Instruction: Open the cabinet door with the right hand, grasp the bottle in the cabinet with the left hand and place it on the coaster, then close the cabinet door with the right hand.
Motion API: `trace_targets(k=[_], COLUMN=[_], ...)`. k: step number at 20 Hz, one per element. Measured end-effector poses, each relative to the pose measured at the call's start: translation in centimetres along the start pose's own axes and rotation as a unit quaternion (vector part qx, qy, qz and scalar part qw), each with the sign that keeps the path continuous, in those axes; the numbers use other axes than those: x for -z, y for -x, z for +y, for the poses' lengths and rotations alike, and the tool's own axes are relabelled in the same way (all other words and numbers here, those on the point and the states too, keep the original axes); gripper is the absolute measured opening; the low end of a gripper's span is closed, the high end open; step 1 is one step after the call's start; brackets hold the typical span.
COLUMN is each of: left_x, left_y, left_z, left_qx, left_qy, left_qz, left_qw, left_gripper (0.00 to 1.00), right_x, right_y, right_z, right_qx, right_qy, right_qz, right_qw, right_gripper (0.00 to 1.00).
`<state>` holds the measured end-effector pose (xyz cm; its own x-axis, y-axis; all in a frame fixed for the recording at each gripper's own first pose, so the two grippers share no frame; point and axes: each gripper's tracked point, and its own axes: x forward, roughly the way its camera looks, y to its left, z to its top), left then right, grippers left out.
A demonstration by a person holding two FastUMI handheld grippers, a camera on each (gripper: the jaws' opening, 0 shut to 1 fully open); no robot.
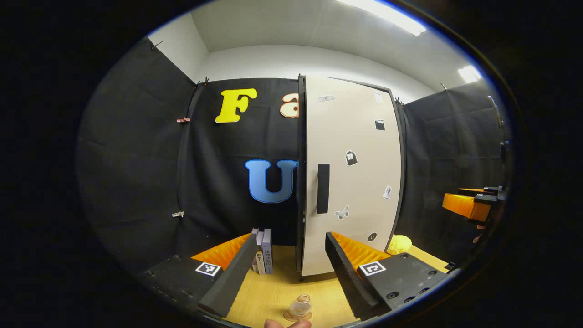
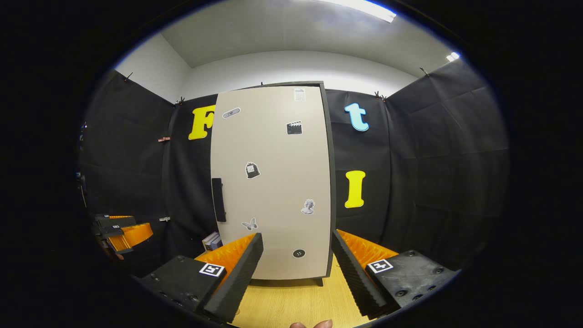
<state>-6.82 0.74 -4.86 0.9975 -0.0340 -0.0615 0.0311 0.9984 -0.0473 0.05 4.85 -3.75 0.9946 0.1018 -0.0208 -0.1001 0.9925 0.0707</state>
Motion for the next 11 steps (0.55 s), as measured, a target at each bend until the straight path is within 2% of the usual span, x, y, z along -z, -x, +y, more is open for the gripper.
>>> trace_targets(k=[11], left_x=[0.06], left_y=[-0.15], left_z=[-0.22], left_qx=[0.003], left_qy=[-0.001], left_qz=[0.001], left_qw=[1.000], left_gripper=[0.95], right_x=[-0.12], right_y=[-0.11], right_z=[-0.38], right_qx=[0.004], right_qy=[-0.002], right_qz=[-0.001], right_qw=[1.000], right_gripper=[0.98])
